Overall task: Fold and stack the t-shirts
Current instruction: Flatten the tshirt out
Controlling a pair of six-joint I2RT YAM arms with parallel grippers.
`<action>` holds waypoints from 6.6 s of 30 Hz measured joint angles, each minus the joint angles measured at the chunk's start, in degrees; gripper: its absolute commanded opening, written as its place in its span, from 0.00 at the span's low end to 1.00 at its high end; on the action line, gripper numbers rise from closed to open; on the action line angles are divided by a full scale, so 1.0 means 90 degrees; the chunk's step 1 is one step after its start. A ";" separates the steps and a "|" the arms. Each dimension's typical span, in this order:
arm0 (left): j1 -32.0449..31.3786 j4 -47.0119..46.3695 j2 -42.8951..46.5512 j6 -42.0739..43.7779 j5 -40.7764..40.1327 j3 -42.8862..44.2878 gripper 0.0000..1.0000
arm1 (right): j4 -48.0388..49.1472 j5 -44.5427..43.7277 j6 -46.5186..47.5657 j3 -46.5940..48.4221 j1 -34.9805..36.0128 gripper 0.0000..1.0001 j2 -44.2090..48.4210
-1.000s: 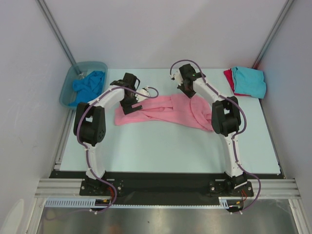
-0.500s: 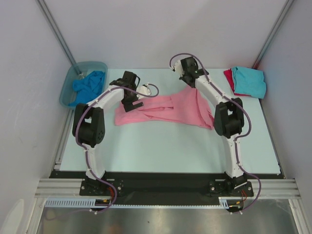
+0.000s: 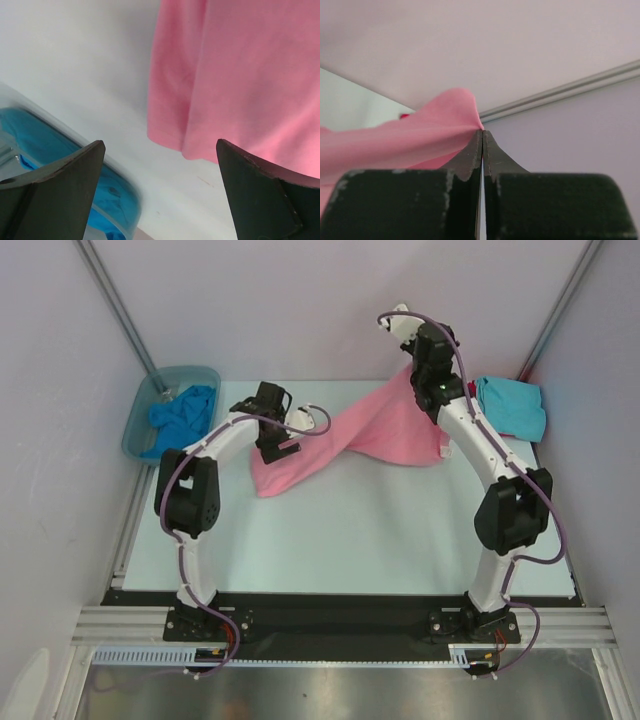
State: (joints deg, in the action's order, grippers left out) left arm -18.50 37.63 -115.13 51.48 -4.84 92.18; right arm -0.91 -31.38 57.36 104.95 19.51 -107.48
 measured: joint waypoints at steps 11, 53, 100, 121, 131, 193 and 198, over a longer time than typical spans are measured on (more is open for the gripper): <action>-0.0051 0.0012 -0.0821 -0.0078 0.1299 0.1018 1.00 | 0.0160 -0.0083 0.0163 -0.0617 -0.0124 0.00 0.0170; 0.0323 0.2412 -0.1938 0.0449 0.3344 0.2492 0.76 | 0.0330 -0.0129 0.0447 -0.1224 0.0078 0.00 0.0634; 0.0342 -0.0265 0.1841 -0.0542 0.0175 0.1144 0.00 | 0.2059 -0.0357 0.1139 -0.2057 -0.0109 0.00 0.0784; -0.0289 0.1744 0.5518 0.1095 0.2934 -0.0673 0.00 | -0.7298 0.4624 -0.1129 -0.1020 -0.0362 0.00 0.2618; -0.0287 0.3657 0.5977 0.1763 0.4048 -0.0532 0.00 | -0.8342 0.5459 -0.1027 -0.1212 -0.0267 0.00 0.3194; 0.0607 -1.0873 -0.1576 0.3249 -0.1020 -0.1639 0.00 | 0.6212 0.1656 0.2900 -0.1481 -0.1175 0.00 -0.3388; 0.0559 -1.1176 -0.2232 0.3740 -0.1292 -0.1234 0.18 | 0.6186 0.1440 0.3082 -0.0908 -0.1144 0.78 -0.3891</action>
State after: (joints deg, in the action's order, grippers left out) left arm -13.47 -62.96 -135.22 85.14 -16.47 81.08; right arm 54.76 -18.41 85.10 96.77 9.21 -142.50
